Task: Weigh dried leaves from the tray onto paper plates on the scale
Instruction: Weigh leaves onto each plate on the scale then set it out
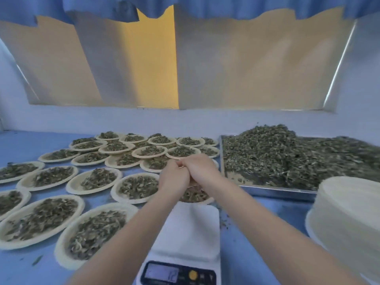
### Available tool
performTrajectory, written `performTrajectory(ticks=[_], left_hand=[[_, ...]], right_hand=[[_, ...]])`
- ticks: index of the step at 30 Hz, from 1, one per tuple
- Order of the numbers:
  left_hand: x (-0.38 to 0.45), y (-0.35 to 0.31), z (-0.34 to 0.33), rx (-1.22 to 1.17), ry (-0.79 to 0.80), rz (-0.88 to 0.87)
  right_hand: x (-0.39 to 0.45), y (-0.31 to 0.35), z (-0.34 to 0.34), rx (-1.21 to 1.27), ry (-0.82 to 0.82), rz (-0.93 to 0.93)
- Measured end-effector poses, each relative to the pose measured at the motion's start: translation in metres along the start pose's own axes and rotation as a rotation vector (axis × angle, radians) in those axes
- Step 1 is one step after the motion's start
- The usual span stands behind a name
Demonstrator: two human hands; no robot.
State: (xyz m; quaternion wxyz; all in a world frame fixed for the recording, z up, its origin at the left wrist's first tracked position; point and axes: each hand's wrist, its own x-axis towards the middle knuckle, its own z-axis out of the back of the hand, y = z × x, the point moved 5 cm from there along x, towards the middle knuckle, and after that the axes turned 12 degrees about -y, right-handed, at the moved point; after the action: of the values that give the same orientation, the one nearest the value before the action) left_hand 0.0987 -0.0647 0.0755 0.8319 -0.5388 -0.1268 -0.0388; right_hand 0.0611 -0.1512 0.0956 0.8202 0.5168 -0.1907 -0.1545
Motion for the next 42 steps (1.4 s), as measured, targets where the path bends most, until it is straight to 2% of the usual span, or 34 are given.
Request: performTrajectory(ticks=[3, 6, 11, 15, 20, 22, 27, 31, 37, 42], left_hand=[[-0.047, -0.039, -0.046, -0.083, 0.198, -0.142], [-0.084, -0.067, -0.081, -0.101, 0.317, -0.255], [-0.136, -0.103, -0.138, -0.077, 0.414, -0.354], [-0.161, -0.119, -0.168, -0.108, 0.488, -0.344], [-0.165, -0.125, -0.181, -0.104, 0.474, -0.313], [-0.161, -0.127, -0.181, -0.072, 0.459, -0.336], [-0.159, -0.135, -0.181, 0.044, 0.391, -0.457], [-0.156, -0.141, -0.183, 0.085, 0.369, -0.488], [-0.155, -0.147, -0.180, 0.049, 0.331, -0.521], [-0.155, -0.147, -0.182, -0.001, 0.362, -0.496]], right_hand=[[-0.013, -0.007, 0.064, -0.420, -0.130, 0.175], [-0.033, -0.015, 0.122, -0.754, -0.244, 0.253], [-0.053, -0.040, 0.199, -1.042, -0.284, 0.134], [-0.052, -0.067, 0.240, -1.096, -0.285, 0.010], [-0.045, -0.096, 0.285, -1.203, -0.287, -0.035], [-0.039, -0.105, 0.303, -1.187, -0.299, -0.022], [-0.022, -0.108, 0.322, -1.008, -0.188, 0.113], [-0.010, -0.113, 0.330, -0.955, -0.172, 0.174], [-0.002, -0.117, 0.347, -0.833, -0.182, 0.207], [0.004, -0.117, 0.353, -0.864, -0.154, 0.218]])
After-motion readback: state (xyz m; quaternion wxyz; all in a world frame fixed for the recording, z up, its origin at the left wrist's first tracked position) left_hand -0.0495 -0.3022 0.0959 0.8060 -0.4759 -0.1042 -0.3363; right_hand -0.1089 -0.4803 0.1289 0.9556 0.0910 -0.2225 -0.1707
